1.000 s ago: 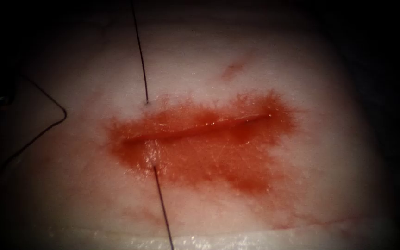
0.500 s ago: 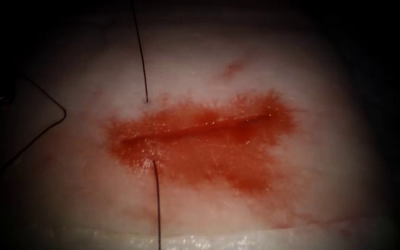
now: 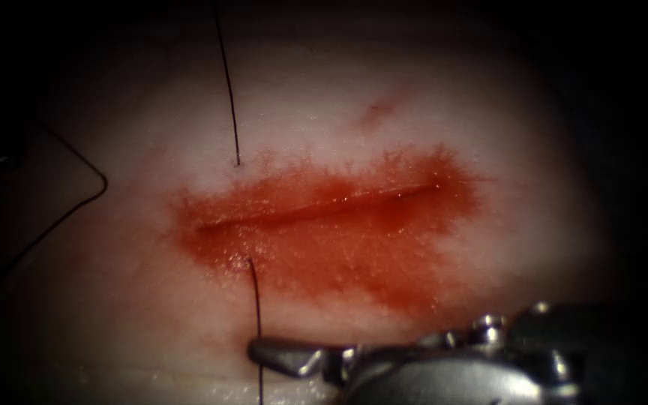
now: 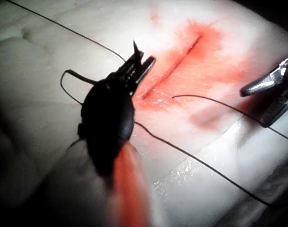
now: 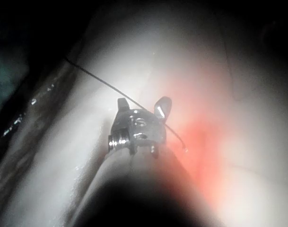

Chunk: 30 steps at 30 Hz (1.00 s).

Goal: Wound Closure
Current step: Grasp suture with right hand near the wound and pull away to lengthen working end. Repeat until only a short tail remains.

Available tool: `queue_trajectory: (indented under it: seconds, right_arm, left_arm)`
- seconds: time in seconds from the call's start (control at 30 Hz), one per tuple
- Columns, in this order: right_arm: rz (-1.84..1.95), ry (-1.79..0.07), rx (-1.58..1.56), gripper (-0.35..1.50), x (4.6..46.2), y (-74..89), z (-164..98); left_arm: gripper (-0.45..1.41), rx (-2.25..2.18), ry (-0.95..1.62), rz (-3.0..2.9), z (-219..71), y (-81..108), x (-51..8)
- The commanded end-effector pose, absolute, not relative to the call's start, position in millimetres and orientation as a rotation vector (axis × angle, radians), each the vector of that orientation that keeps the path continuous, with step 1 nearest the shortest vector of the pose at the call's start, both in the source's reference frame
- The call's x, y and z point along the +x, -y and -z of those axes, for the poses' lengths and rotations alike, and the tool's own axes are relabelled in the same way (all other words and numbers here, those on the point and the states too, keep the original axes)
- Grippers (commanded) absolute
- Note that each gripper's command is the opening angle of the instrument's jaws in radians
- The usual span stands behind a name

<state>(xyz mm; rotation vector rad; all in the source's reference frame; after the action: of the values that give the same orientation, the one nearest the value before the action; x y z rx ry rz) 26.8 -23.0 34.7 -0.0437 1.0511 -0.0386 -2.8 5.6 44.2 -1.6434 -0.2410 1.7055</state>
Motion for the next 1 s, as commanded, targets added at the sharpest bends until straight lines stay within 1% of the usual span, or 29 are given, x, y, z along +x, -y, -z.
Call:
queue_trajectory:
  seconds: [0.03, 0.2, 0.4, 0.43, 0.47, 0.53, 0.57, 0.67, 0.7, 0.73, 0.77, 0.8, 1.0]
  right_arm:
    - [0.043, -1.05, -0.055, 1.46, 27.9, 22.2, -36.1]
    - [0.04, -1.023, -0.088, 1.41, 28.6, 19.2, -39.5]
    - [0.045, -1.012, -0.108, 1.4, 28.9, 18.4, -41.9]
    - [0.047, -1.01, -0.113, 1.38, 28.9, 18.3, -42.4]
    - [0.049, -1.011, -0.118, 1.31, 29.0, 18.3, -43.7]
    - [0.046, -1.008, -0.115, 1.3, 29.1, 18.3, -44.0]
    - [0.028, -1.006, -0.111, 1.23, 29.2, 18.4, -44.9]
    - [0.025, -1.006, -0.111, 1.21, 29.2, 18.5, -45.2]
    - [0.021, -1.006, -0.109, 1.15, 29.2, 18.5, -45.3]
    - [0.017, -1.007, -0.106, 0.94, 29.1, 18.6, -45.4]
    - [0.012, -1.006, -0.095, 0.49, 28.9, 18.7, -45.4]
    - [0.004, -0.998, -0.071, -0.35, 28.7, 18.8, -45.2]
    - [-0.005, -1.011, -0.066, -0.35, 28.8, 19.3, -44.1]
  left_arm:
    - [-0.45, -1.645, 0.242, -1.705, -44.8, -5.5, -3.3]
    - [-0.45, -1.646, 0.244, -1.706, -44.8, -5.5, -3.1]
    - [-0.45, -1.646, 0.244, -1.706, -44.8, -5.5, -3.1]
    - [-0.45, -1.646, 0.244, -1.706, -44.8, -5.5, -3.1]
    - [-0.45, -1.646, 0.244, -1.706, -44.8, -5.5, -3.1]
    - [-0.45, -1.646, 0.244, -1.706, -44.8, -5.5, -3.1]
    - [-0.45, -1.646, 0.244, -1.706, -44.8, -5.5, -3.1]
    - [-0.45, -1.646, 0.244, -1.706, -44.8, -5.5, -3.1]
    - [-0.45, -1.646, 0.244, -1.706, -44.8, -5.5, -3.1]
    - [-0.45, -1.646, 0.244, -1.706, -44.8, -5.5, -3.1]
    - [-0.45, -1.646, 0.244, -1.706, -44.8, -5.5, -3.1]
    - [-0.45, -1.646, 0.244, -1.706, -44.8, -5.5, -3.1]
    - [-0.45, -1.646, 0.244, -1.706, -44.8, -5.5, -3.1]
